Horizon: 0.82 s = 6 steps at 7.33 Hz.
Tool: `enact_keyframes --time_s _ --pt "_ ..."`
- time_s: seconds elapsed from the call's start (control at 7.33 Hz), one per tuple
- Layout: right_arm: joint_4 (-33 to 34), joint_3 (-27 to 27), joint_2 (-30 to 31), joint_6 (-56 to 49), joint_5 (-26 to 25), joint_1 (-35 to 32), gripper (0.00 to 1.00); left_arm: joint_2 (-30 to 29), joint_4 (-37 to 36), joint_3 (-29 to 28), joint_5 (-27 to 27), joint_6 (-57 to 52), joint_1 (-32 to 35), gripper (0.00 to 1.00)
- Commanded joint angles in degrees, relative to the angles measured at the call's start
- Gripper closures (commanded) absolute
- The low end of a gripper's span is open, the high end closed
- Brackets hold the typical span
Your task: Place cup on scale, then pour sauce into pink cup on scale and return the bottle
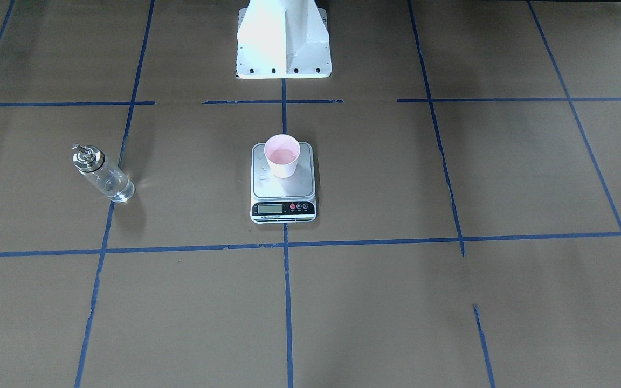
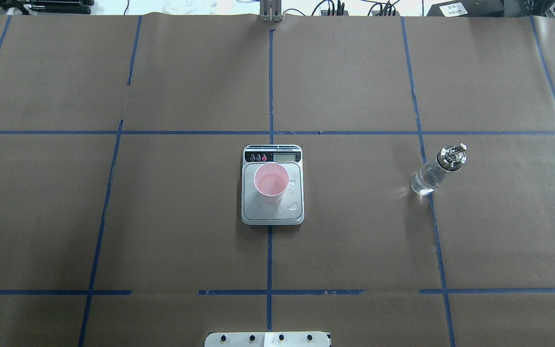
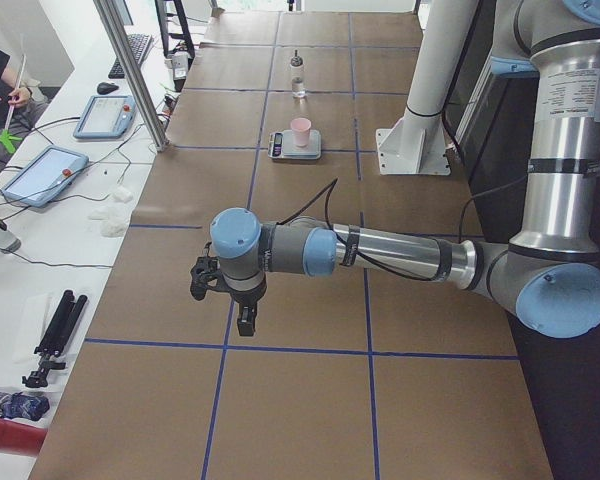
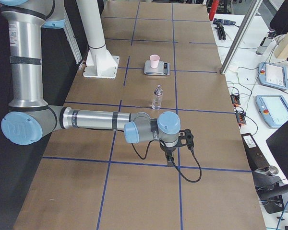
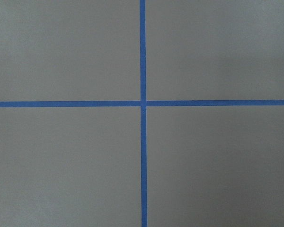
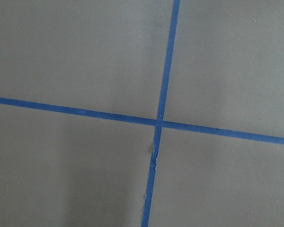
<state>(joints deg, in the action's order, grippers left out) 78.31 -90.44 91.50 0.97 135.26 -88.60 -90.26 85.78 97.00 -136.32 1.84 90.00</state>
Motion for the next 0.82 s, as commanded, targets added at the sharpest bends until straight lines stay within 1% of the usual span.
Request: enact_keyframes --time_s 0.0,0.68 --pt "0.0 0.0 0.0 0.0 0.0 0.0 0.0 0.8 0.0 -0.7 0.1 -0.3 0.0 0.0" --pt "0.0 0.0 0.0 0.0 0.0 0.0 0.0 3.2 0.0 -1.2 0.3 -0.3 0.3 0.0"
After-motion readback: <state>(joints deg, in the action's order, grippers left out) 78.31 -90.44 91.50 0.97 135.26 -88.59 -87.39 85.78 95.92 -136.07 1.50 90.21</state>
